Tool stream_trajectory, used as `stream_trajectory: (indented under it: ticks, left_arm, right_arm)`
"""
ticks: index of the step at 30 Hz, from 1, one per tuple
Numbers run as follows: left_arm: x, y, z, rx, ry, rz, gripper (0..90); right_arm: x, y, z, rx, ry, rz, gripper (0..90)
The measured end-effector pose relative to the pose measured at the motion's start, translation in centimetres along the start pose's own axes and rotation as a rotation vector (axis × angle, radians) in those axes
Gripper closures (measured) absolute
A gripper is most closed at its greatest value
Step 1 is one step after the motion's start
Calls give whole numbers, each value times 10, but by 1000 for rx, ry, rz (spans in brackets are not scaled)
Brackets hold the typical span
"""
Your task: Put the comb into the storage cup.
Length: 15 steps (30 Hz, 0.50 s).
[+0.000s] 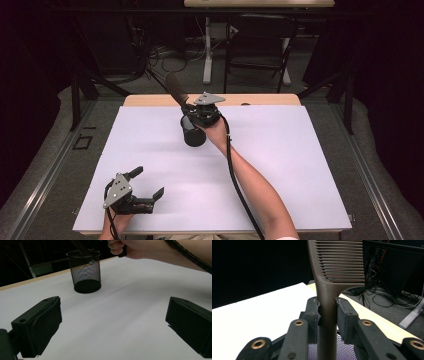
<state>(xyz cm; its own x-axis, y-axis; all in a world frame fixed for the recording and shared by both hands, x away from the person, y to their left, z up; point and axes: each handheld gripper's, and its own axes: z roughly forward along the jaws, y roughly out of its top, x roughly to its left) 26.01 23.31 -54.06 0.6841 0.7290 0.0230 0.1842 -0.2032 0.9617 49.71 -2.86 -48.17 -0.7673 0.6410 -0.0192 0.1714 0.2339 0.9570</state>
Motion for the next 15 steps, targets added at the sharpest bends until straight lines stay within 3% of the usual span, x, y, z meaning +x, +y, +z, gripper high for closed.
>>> stream_trajectory:
  ticks: [15]
  left_arm:
    - [0, 0, 1, 4, -2, 0, 6]
  right_arm:
    - [-2, -6, 1, 22, 0, 6, 723]
